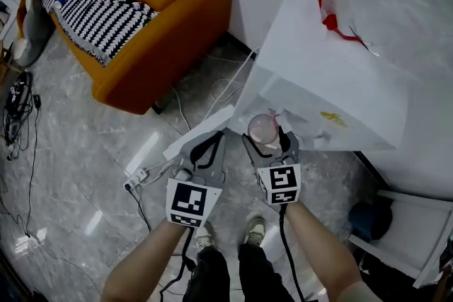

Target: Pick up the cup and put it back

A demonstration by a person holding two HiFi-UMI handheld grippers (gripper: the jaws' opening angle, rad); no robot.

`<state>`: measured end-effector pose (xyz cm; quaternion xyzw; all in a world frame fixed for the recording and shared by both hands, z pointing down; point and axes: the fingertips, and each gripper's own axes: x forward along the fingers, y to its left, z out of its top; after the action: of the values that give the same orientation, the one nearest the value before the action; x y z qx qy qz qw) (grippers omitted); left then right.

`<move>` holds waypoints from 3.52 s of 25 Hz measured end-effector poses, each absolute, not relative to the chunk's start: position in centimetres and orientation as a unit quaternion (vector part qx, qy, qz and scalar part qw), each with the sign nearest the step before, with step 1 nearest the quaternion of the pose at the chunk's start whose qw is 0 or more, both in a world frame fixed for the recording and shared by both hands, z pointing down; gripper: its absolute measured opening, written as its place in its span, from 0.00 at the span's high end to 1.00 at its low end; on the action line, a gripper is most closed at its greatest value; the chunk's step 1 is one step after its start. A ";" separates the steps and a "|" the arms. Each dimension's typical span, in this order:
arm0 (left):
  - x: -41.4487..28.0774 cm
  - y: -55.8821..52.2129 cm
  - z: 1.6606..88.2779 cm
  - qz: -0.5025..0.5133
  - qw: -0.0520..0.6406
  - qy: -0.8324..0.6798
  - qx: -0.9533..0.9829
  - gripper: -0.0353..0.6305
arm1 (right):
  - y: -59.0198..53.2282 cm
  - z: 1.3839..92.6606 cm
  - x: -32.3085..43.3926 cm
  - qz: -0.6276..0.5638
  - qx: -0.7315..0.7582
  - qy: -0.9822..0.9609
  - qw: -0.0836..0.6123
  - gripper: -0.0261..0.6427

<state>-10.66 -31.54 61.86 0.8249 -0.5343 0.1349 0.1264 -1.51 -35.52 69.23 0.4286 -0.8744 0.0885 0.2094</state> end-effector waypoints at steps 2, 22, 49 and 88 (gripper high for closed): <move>-10.1 -31.7 62.8 0.150 0.117 -0.522 0.832 0.94 | -36.5 70.0 -0.9 0.084 0.444 -0.868 0.206 0.39; -10.9 -31.8 63.4 0.122 0.148 -0.537 0.821 0.94 | -36.6 74.5 0.5 0.067 0.473 -0.858 0.187 0.39; -11.2 -27.8 50.8 0.150 0.113 -0.514 0.837 0.94 | -28.6 50.0 0.3 0.103 0.431 -0.886 0.138 0.64; -6.5 -8.3 8.8 0.062 -0.008 -0.508 0.859 0.94 | -8.0 4.8 4.6 0.044 0.357 -0.932 0.048 0.96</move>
<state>-6.48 -8.26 8.85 0.8591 -0.5080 0.0619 -0.0084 4.63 -8.03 4.80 0.3572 -0.9317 0.0442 0.0477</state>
